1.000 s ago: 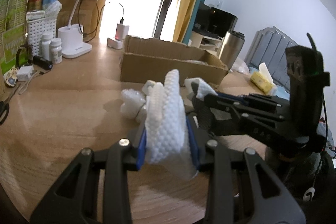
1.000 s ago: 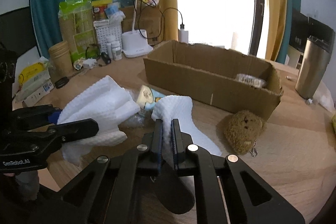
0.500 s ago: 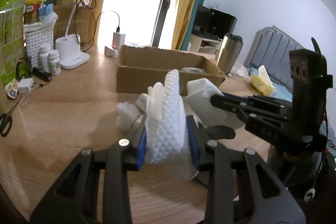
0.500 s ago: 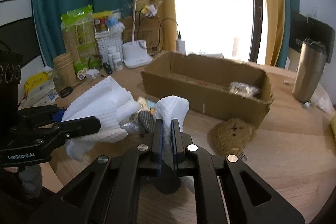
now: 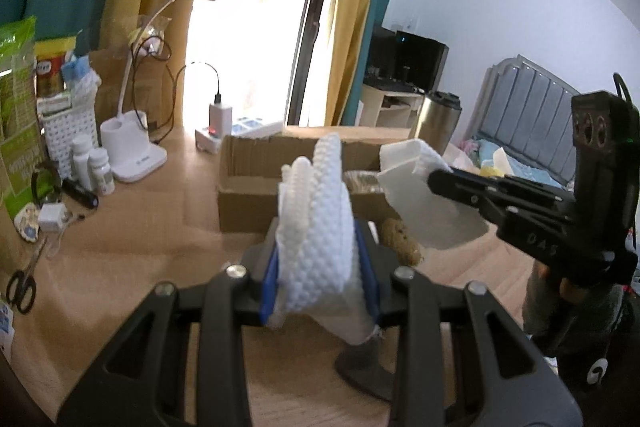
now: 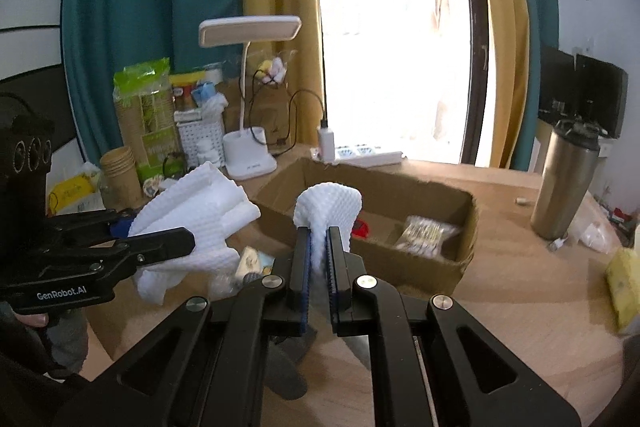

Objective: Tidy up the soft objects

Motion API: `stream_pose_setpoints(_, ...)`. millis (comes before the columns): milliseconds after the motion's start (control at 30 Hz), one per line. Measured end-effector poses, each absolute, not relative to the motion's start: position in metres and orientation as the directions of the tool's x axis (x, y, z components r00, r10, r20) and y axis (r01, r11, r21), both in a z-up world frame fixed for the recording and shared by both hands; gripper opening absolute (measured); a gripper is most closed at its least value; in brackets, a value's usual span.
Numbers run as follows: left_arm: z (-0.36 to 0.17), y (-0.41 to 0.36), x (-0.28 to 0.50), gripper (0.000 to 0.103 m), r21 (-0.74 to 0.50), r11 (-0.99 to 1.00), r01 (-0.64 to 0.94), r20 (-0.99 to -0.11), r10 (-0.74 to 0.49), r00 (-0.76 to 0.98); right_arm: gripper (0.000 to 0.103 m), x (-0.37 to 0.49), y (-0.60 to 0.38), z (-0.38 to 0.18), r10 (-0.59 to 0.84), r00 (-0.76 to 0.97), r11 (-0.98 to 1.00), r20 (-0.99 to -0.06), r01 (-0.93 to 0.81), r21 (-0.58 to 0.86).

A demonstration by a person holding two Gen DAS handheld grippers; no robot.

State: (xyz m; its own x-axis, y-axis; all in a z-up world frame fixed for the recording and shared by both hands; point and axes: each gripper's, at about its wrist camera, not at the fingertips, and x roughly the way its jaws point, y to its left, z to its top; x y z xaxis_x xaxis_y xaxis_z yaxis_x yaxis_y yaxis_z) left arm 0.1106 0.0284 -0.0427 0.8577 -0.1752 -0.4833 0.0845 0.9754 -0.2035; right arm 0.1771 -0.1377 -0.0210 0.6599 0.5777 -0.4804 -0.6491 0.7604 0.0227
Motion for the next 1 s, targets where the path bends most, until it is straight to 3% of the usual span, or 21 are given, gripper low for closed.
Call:
stream_pose_setpoints(533,-0.021,0.044,0.148,0.035,-0.181,0.980,0.086,-0.461,-0.161,0.873,0.008,0.214,-0.131,0.000,0.587,0.681,0.764,-0.437,-0.645,0.021)
stream_pose_setpoints(1000,-0.023,0.056,0.189,0.035,-0.183,0.980,0.081,-0.471,-0.160,0.867,0.008,0.249,-0.121,-0.004,0.583,0.674,0.767,-0.453,-0.641,0.034)
